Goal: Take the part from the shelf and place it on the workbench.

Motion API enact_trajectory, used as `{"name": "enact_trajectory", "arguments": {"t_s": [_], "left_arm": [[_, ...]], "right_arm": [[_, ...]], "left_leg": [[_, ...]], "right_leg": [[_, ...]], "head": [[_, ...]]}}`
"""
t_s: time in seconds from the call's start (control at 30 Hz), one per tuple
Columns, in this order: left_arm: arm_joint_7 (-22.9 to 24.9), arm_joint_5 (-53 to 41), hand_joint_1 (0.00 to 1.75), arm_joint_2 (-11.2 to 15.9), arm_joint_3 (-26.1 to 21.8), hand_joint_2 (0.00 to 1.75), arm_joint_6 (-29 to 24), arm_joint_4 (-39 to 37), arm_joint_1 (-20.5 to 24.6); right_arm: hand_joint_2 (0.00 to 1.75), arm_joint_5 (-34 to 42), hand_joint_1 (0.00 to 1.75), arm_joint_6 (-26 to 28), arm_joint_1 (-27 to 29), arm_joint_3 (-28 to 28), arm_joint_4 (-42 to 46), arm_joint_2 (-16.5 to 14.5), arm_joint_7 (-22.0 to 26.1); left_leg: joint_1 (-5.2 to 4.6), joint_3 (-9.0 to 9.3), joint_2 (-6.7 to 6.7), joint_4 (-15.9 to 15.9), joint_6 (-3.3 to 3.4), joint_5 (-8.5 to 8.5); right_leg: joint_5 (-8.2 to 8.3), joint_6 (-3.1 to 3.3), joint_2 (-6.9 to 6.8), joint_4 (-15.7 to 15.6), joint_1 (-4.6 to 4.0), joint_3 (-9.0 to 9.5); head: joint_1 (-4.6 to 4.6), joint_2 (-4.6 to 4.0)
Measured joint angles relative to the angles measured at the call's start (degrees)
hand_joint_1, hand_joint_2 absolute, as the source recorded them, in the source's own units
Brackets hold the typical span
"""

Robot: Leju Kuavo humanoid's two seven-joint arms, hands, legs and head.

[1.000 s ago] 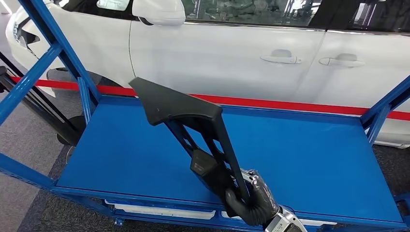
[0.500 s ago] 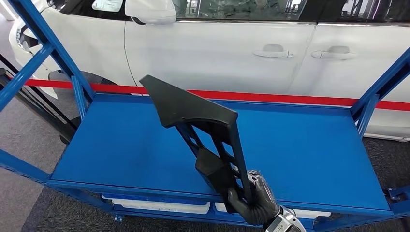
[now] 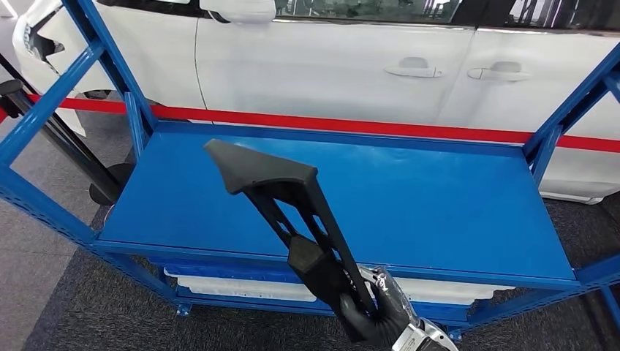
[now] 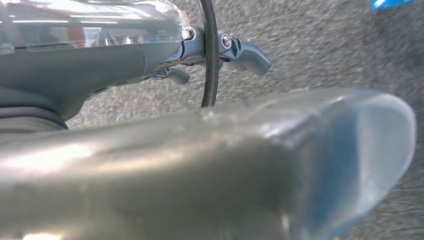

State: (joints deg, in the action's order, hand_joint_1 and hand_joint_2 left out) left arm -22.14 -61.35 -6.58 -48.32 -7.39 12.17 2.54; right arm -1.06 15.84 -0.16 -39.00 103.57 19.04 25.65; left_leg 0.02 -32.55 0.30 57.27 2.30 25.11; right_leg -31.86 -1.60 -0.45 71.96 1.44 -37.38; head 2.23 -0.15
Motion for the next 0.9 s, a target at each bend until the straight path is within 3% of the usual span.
{"name": "enact_trajectory", "arguments": {"t_s": [0.03, 0.1, 0.17, 0.23, 0.27, 0.3, 0.37, 0.4, 0.43, 0.47, 0.5, 0.53, 0.57, 0.63, 0.67, 0.73, 0.77, 0.8, 0.9], "left_arm": [[0.0, -0.01, 0.0, 0.0, -0.03, 0.0, 0.0, 0.0, 0.0], [0.0, -0.04, 0.0, -0.01, -0.05, 0.0, 0.0, 0.0, 0.03], [0.0, -0.05, 0.0, -0.02, -0.06, 0.0, 0.0, 0.0, 0.04], [0.0, -0.05, 0.0, 0.01, -0.09, 0.0, 0.0, 0.0, -0.05], [0.0, -0.05, 0.0, 0.04, -0.1, 0.0, 0.01, 0.0, -0.08], [0.0, -0.05, 0.0, 0.07, -0.11, 0.0, 0.01, 0.0, -0.13], [0.0, -0.05, 0.0, 0.09, -0.11, 0.0, 0.02, 0.0, -0.12], [0.0, -0.05, 0.0, 0.09, -0.11, 0.0, 0.02, 0.0, -0.13], [0.0, -0.05, 0.0, 0.1, -0.12, 0.0, 0.02, 0.0, -0.12], [0.0, -0.05, 0.0, 0.11, -0.12, 0.0, 0.02, 0.0, -0.11], [0.0, -0.06, 0.0, 0.13, -0.13, 0.0, 0.02, 0.0, -0.1], [0.0, -0.08, 0.0, 0.14, -0.13, 0.0, 0.02, 0.0, -0.07], [0.0, -0.14, 0.0, 0.17, -0.13, 0.0, 0.02, 0.0, 0.0], [-0.01, -0.33, 0.0, 0.22, -0.14, 0.0, 0.02, 0.0, 0.18], [-0.02, -0.43, 0.0, 0.25, -0.14, 0.0, 0.02, 0.0, 0.24], [-0.01, -0.62, 0.0, 0.21, -0.16, 0.0, 0.04, -0.01, 0.23], [0.01, -0.74, 0.0, 0.18, -0.17, 0.0, 0.05, -0.01, 0.25], [0.02, -0.85, 0.0, 0.15, -0.19, 0.0, 0.07, -0.02, 0.27], [0.04, -1.0, 0.0, 0.13, -0.21, 0.0, 0.09, -0.02, 0.32]], "right_arm": [[1.75, -0.02, 1.75, -0.01, 0.04, 0.01, -0.07, 0.0, -0.01], [1.75, -0.03, 1.75, -0.01, 0.0, 0.01, -0.1, 0.0, 0.0], [1.75, -0.03, 1.75, -0.03, 0.02, 0.01, -0.1, 0.0, 0.02], [1.75, -0.03, 1.75, -0.11, 0.07, 0.01, -0.12, 0.01, 0.03], [1.75, -0.03, 1.75, -0.16, 0.07, -0.01, -0.13, 0.04, 0.03], [1.75, -0.03, 1.75, -0.19, 0.07, -0.01, -0.15, 0.07, 0.02], [1.75, -0.03, 1.75, -0.23, 0.13, -0.03, -0.17, 0.13, 0.02], [1.75, -0.03, 1.75, -0.25, 0.17, -0.04, -0.2, 0.13, 0.02], [1.75, -0.03, 1.75, -0.26, 0.2, -0.06, -0.22, 0.13, 0.01], [1.75, -0.03, 1.75, -0.27, 0.22, -0.07, -0.25, 0.13, 0.01], [1.75, -0.03, 1.75, -0.27, 0.22, -0.08, -0.27, 0.13, 0.01], [1.75, -0.03, 1.75, -0.3, 0.23, -0.09, -0.28, 0.13, 0.01], [1.75, -0.03, 1.75, -0.37, 0.24, -0.09, -0.28, 0.13, 0.01], [1.75, -0.03, 1.75, -0.69, 0.24, -0.08, -0.27, 0.13, 0.01], [1.75, -0.04, 1.75, -0.92, 0.24, -0.07, -0.27, 0.13, 0.03], [1.75, -0.08, 1.75, -1.31, 0.3, -0.05, -0.26, 0.13, 0.06], [1.75, -0.13, 1.75, -1.43, 0.38, -0.04, -0.26, 0.12, 0.08], [1.75, -0.18, 1.75, -1.51, 0.46, -0.03, -0.26, 0.09, 0.08], [1.75, -0.23, 1.75, -1.62, 0.6, 0.07, -0.27, 0.0, 0.08]], "left_leg": [[0.0, -0.74, 0.02, 0.38, -0.17, -0.3], [-0.15, -1.77, 0.05, 1.03, -0.64, -0.8], [-0.19, -2.19, 0.1, 1.22, -1.33, -1.45], [-0.09, -2.53, 0.03, 1.26, -2.11, -1.86], [-0.06, -3.02, -0.09, 1.92, -2.48, -0.88], [-0.03, -3.71, -0.2, 3.48, -2.82, 1.1], [0.09, -5.41, -0.31, 9.5, -3.35, 6.91], [0.12, -5.99, -0.31, 12.96, -3.51, 8.94], [0.13, -6.09, -0.31, 15.59, -3.6, 9.61], [0.12, -5.46, -0.32, 16.63, -3.6, 8.87], [0.12, -3.9, -0.33, 15.72, -3.51, 7.23], [0.11, -1.37, -0.38, 12.89, -3.32, 5.56], [0.06, 1.78, -0.53, 8.65, -3.02, 4.92], [-0.18, 6.7, -0.82, 1.12, -2.35, 5.53], [-0.32, 7.67, -0.92, -0.74, -2.0, 6.07], [-0.31, 7.27, -0.75, -1.35, -1.25, 5.3], [-0.18, 6.73, -0.61, -1.47, -0.79, 4.6], [-0.05, 6.03, -0.44, -1.64, -0.34, 3.77], [-0.02, 3.34, -0.12, -1.58, 0.32, 1.51]], "right_leg": [[1.3, 0.21, -0.06, -3.44, -0.03, 2.87], [1.73, 0.75, -0.2, -11.18, -0.34, 8.35], [1.1, 1.3, -0.23, -14.61, -0.74, 10.21], [1.9, 1.96, -0.31, -15.05, -0.7, 9.59], [2.55, 2.37, -0.38, -15.25, -0.59, 9.05], [3.27, 2.75, -0.47, -15.47, -0.45, 8.39], [4.58, 3.23, -0.52, -15.51, -0.48, 6.8], [5.18, 3.3, -0.53, -15.39, -0.57, 5.96], [5.77, 3.31, -0.54, -15.22, -0.65, 5.06], [6.32, 3.28, -0.54, -14.99, -0.7, 4.12], [6.84, 3.21, -0.52, -14.7, -0.73, 3.16], [7.35, 3.09, -0.49, -14.38, -0.75, 2.28], [7.81, 2.91, -0.46, -14.04, -0.79, 1.55], [8.71, 2.4, -0.44, -13.63, -0.85, 0.8], [9.2, 2.08, -0.47, -13.65, -0.82, 0.7], [10.09, 1.42, -0.41, -13.94, -0.7, 0.57], [9.44, 1.14, -0.27, -13.6, -0.66, 0.2], [7.57, 0.94, -0.14, -12.32, -0.64, -0.41], [-1.24, 0.51, 0.04, -2.83, -0.36, -2.77]], "head": [[0.0, 0.0], [0.01, 0.0], [0.01, 0.0], [0.01, 0.0], [0.01, 0.0], [0.02, 0.0], [0.03, 0.0], [0.02, 0.0], [0.02, 0.0], [0.02, 0.0], [0.02, 0.0], [0.02, 0.0], [0.03, 0.0], [0.02, 0.0], [0.02, 0.0], [0.01, 0.0], [0.0, 0.0], [0.0, 0.0], [0.0, 0.0]]}}
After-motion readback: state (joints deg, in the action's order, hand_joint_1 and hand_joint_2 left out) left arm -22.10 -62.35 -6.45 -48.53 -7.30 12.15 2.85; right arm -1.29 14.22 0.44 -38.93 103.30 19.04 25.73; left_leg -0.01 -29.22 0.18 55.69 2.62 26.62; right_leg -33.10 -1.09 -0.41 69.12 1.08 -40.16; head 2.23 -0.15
